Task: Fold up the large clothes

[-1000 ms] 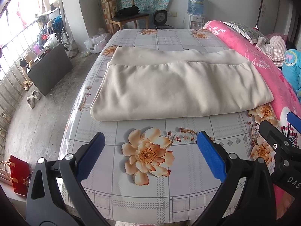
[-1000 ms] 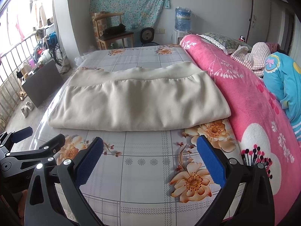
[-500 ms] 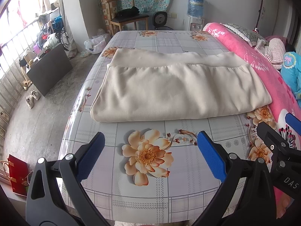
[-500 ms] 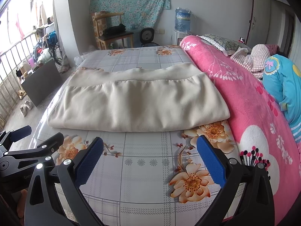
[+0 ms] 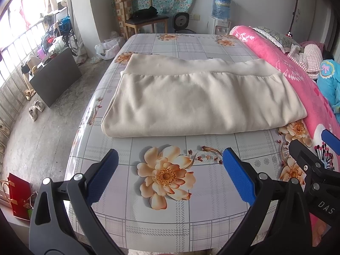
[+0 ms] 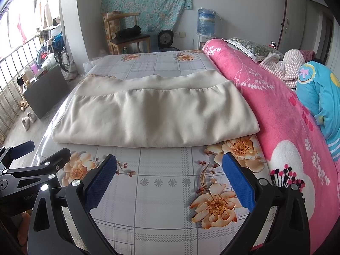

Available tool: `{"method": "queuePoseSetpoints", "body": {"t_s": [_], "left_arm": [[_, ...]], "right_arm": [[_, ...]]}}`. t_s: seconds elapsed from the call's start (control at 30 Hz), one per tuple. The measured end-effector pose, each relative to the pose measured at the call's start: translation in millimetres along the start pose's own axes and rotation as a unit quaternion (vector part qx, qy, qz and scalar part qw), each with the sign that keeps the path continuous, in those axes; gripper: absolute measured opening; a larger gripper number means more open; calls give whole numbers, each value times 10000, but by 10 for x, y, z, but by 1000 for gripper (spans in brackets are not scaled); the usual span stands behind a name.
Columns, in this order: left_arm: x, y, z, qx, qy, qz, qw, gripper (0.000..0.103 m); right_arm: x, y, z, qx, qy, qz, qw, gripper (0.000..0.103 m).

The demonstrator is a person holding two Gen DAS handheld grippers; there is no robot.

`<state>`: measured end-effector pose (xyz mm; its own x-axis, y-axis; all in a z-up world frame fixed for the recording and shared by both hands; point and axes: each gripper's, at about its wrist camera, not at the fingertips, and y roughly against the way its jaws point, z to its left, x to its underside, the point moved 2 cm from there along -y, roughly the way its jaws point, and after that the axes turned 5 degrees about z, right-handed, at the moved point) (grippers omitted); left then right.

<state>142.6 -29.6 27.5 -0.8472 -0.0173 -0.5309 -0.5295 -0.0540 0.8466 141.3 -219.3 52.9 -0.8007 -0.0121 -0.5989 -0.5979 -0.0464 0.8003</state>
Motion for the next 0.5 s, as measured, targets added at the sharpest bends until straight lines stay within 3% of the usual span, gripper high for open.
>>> {"method": "queuePoseSetpoints", "body": {"t_s": [0.5], "left_arm": [[-4, 5, 3, 9, 10, 2, 10000, 95]], "right_arm": [[5, -5, 10, 22, 26, 7, 10000, 97]]}}
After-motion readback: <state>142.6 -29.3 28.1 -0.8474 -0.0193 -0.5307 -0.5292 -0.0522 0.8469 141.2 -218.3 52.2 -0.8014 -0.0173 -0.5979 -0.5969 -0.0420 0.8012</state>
